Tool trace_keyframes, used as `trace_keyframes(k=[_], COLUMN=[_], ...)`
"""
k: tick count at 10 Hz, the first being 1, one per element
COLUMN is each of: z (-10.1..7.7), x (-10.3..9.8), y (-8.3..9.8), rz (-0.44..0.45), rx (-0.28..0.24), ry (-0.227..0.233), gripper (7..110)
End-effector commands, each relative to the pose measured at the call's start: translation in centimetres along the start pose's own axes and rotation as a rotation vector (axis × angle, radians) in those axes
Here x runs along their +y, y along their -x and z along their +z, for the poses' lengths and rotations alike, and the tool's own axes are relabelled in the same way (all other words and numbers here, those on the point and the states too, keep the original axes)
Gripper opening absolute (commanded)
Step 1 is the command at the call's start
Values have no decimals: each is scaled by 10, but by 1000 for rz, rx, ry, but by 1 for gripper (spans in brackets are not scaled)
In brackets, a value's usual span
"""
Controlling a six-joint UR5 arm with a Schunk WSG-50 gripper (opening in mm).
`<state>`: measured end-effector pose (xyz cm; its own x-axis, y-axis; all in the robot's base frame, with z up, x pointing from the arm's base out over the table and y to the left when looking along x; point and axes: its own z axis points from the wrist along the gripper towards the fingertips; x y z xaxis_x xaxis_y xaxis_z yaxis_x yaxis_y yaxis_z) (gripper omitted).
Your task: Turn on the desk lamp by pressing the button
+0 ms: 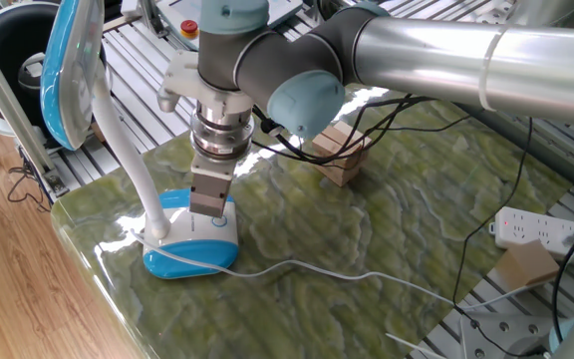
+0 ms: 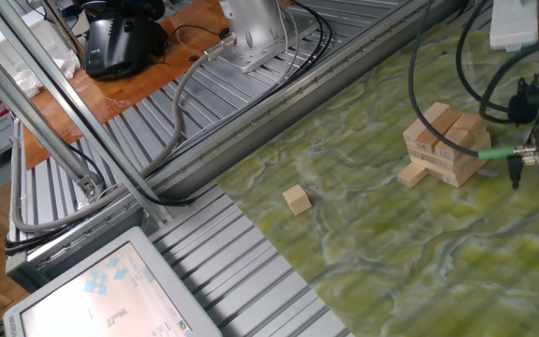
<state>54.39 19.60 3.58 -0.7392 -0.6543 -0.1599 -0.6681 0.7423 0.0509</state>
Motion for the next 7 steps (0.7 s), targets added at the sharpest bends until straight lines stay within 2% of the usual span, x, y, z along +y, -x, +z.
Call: trace_keyframes(k=[1, 7], z=[1, 10], x=[13, 18], y=[-10, -13], rz=[-25, -32], rx=[0, 4], ry=[33, 31], gripper=[7, 7])
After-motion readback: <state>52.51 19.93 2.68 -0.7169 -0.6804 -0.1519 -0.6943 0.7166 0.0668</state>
